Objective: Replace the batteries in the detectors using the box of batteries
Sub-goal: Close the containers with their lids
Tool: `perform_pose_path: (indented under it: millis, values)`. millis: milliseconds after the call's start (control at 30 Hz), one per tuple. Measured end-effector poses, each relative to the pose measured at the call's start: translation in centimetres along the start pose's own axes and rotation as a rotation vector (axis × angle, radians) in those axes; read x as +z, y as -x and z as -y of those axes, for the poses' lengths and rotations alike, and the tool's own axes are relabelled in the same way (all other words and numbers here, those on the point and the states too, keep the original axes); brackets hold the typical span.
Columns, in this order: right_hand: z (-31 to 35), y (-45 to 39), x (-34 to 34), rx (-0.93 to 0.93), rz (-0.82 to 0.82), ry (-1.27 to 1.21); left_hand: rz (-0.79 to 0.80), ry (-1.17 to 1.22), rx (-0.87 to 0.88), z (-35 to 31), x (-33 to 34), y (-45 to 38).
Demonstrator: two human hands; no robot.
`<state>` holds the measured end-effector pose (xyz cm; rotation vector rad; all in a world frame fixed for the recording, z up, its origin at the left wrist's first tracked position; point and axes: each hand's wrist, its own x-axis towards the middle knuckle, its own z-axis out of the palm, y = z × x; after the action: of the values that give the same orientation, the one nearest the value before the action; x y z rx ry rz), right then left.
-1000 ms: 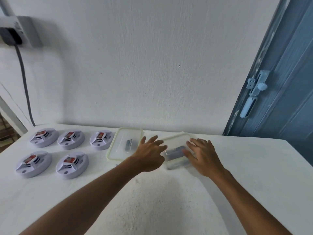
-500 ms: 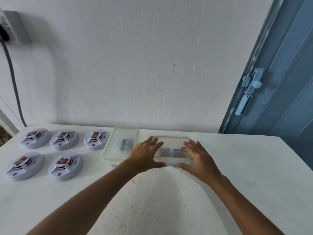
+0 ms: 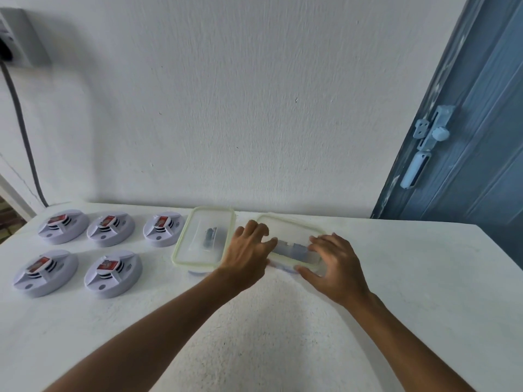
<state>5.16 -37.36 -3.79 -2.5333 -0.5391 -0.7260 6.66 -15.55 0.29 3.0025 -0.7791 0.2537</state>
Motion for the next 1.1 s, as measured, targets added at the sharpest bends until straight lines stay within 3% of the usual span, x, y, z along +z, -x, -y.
perform_pose_path:
  millis: [100,300,433,533,767,967,1100]
  values:
    - [1.1,0.1,-0.2,-0.022,-0.085,-0.117,-0.019,0.021,-0.076,-0.6,-0.1,-0.3]
    - [2.3,0.5,0.5,-0.03,-0.114,-0.27,0.306,0.324,-0.091,-1.5,-0.9,-0.7]
    - [2.7,0.4,-0.1,0.009,-0.057,-0.37,0.218,0.339,-0.071,-1.9,0.5,-0.6]
    - [2.5,-0.1,-0.6,-0.002,0.003,-0.338,0.247,0.336,-0.004,-1.4,-0.3,-1.0]
    - [1.5,-0.5,-0.8,0.009,0.337,-0.203,0.253,0.241,0.071,-1.2,-1.6,-1.2]
    - [1.3,-0.7,-1.0,0.038,0.387,-0.129,0.168,0.183,0.084,-1.0,-0.2,-0.8]
    - [1.2,-0.5,-0.7,0.03,0.33,-0.118,0.149,0.162,0.088,-1.1,0.0,-0.6]
